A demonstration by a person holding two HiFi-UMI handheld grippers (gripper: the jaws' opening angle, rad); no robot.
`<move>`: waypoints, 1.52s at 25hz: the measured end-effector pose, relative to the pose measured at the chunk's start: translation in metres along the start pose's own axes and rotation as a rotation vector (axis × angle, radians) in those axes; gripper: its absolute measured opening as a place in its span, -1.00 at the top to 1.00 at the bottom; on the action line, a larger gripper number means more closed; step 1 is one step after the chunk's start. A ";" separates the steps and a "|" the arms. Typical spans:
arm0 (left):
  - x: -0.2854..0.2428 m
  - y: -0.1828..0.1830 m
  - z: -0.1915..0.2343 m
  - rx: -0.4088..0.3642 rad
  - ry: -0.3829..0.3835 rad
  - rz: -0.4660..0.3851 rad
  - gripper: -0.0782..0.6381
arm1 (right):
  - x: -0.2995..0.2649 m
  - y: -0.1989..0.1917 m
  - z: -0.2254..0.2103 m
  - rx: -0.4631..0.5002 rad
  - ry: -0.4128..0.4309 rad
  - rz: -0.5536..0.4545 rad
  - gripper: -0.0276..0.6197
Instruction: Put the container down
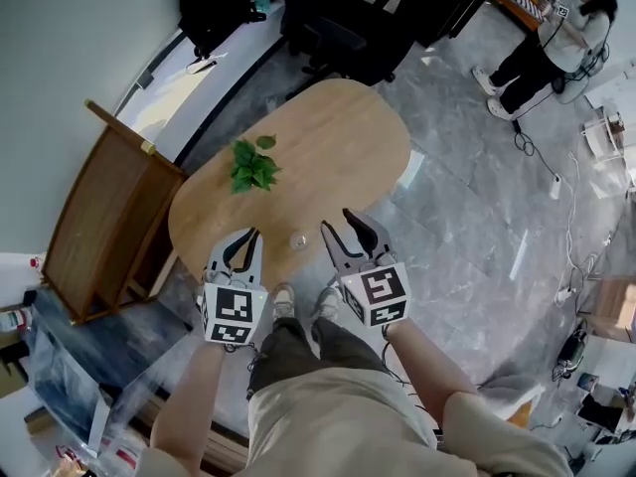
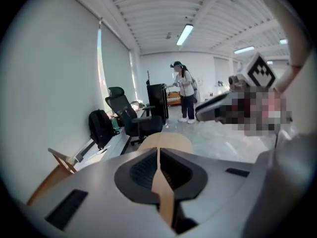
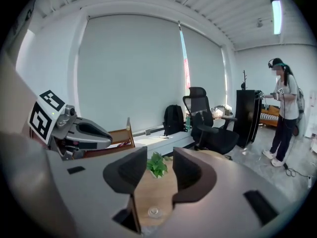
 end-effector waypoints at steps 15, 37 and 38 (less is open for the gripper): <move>0.132 0.130 0.036 0.033 0.089 -0.262 0.73 | 0.134 0.124 0.047 0.080 0.031 -0.191 0.79; 0.202 0.164 0.030 -0.017 0.128 -0.332 0.73 | 0.234 0.175 0.085 0.090 0.062 -0.305 0.92; 0.203 0.165 0.031 -0.017 0.127 -0.333 0.73 | 0.234 0.175 0.084 0.075 0.060 -0.303 0.92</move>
Point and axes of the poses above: the fingertips, and each gripper's own axes: x backward along the fingers, z to its left, y out of its top, the point moved 5 cm from there along x, backward along the fingers, and after that the axes turned 15 degrees about -x, right-handed, at the moved point
